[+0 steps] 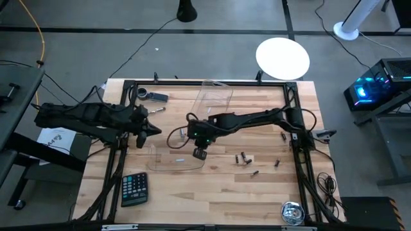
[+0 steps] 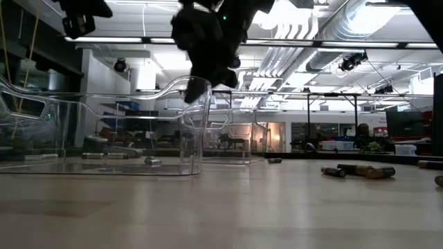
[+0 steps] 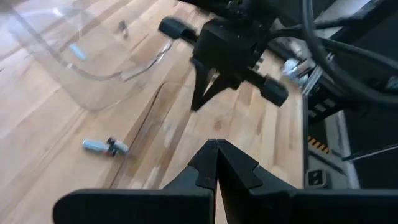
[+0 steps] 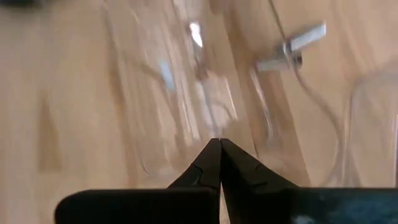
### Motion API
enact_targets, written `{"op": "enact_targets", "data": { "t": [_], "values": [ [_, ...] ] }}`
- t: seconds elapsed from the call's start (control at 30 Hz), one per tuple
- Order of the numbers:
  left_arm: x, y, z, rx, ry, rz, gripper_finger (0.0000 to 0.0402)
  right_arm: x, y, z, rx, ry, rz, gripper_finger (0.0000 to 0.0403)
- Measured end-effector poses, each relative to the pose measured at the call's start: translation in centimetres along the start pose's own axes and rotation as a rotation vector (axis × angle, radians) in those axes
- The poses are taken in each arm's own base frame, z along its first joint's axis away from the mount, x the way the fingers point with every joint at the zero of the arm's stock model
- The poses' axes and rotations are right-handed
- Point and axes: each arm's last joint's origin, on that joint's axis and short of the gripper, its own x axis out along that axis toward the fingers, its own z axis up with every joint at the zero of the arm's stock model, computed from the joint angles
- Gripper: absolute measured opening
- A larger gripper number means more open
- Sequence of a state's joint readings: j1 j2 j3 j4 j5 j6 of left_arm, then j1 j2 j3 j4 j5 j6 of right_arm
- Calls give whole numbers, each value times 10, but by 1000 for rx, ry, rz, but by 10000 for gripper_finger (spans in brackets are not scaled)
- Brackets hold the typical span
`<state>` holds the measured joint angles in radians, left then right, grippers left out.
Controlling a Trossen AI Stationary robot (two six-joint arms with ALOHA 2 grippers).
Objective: Sort batteries
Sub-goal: Put the silver battery into the bottom transparent bin
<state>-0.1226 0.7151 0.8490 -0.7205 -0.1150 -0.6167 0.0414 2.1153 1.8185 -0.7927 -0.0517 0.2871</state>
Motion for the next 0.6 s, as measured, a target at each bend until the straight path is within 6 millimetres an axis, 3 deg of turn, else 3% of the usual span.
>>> {"op": "enact_targets", "data": {
  "t": [0.3,0.6],
  "values": [
    [-1,7,-10,-23,104,77,0,-8,-9,-21,9,228,-171,0],
    [0,9,-13,-55,133,102,0,-46,-16,-40,-14,392,-334,0]
  ]
}}
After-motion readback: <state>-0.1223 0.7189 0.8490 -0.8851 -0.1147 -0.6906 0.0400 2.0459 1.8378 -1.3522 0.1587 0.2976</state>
